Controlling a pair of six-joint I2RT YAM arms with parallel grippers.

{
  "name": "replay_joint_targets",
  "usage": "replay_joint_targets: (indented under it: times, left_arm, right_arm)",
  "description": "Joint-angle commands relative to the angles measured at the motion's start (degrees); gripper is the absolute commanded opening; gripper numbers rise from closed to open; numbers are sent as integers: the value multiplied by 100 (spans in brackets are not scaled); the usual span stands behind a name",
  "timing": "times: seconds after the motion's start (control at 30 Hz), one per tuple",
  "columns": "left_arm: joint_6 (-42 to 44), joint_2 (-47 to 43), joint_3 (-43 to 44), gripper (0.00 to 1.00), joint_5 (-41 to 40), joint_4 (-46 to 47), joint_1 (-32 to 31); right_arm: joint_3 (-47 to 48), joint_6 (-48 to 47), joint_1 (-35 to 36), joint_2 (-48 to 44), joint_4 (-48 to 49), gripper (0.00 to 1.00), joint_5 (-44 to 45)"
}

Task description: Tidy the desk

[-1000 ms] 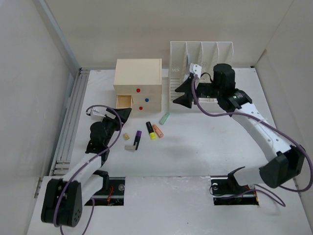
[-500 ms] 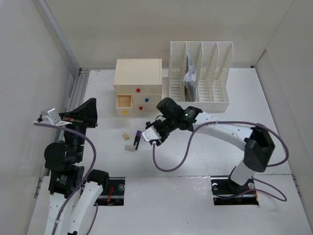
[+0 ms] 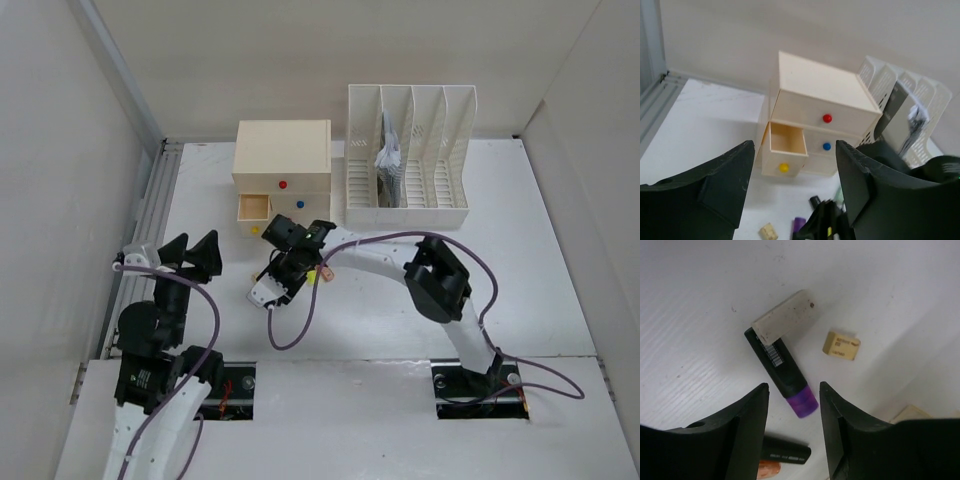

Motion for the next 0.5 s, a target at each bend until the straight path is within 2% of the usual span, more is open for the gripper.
replay_joint_targets:
  times: [0.0, 0.47]
  left_arm:
    - [151, -204, 28, 63, -27, 445, -31]
    - [151, -256, 28, 63, 148, 498, -31]
  right_arm:
    - [408, -340, 65, 324, -414, 51, 238]
    - [1198, -762, 65, 1202, -976, 52, 406]
